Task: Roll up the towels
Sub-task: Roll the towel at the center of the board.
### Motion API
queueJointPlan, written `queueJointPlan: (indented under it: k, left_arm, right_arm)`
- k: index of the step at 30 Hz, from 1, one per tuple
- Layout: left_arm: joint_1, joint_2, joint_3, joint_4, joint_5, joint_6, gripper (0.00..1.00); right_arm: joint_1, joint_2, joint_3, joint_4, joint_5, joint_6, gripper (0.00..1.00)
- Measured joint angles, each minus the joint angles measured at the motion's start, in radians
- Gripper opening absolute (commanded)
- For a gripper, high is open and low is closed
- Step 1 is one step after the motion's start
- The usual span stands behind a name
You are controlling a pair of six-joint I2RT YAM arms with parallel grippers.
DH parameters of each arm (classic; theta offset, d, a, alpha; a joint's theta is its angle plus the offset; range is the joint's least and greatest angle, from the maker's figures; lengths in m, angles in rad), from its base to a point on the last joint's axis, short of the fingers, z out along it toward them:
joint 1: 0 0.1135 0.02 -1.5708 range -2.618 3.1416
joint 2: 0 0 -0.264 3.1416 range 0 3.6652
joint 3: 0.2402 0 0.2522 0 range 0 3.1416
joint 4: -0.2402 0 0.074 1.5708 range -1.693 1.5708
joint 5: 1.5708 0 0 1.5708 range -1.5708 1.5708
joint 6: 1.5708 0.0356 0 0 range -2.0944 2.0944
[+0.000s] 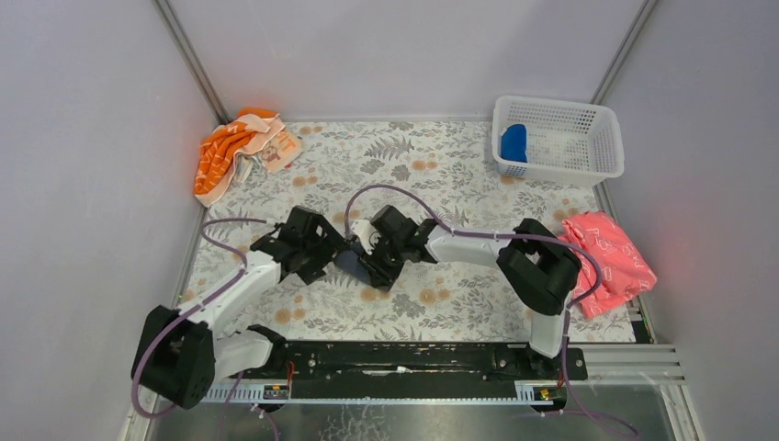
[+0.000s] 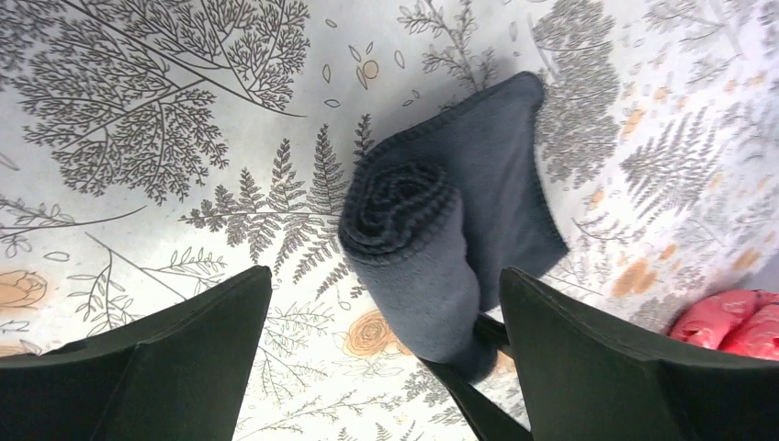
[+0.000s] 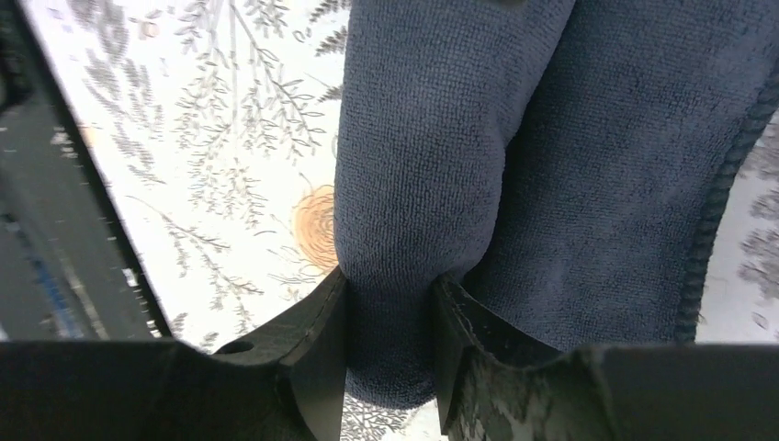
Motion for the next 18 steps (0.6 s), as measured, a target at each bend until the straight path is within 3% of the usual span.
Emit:
queueJointPlan:
  k: [7, 12, 18]
  left_arm:
    - [0.009, -0.111, -0.032, -0.027, 0.010, -0.014, 0.94]
    - [0.009, -0.093, -0.068, -0.024, 0.054, -0.025, 0.92]
    - [0.008, -0.011, -0.076, 0.014, 0.072, -0.035, 0.86]
  right_arm:
    - [-0.085, 0.100, 0.082, -0.050, -0.331, 0.077, 0.29]
    - [-0.151, 0.163, 0.081, -0.016, -0.540, 0.183, 0.31]
    - [-0.210, 0.238, 0.088, 0.017, -0.687, 0.275, 0.34]
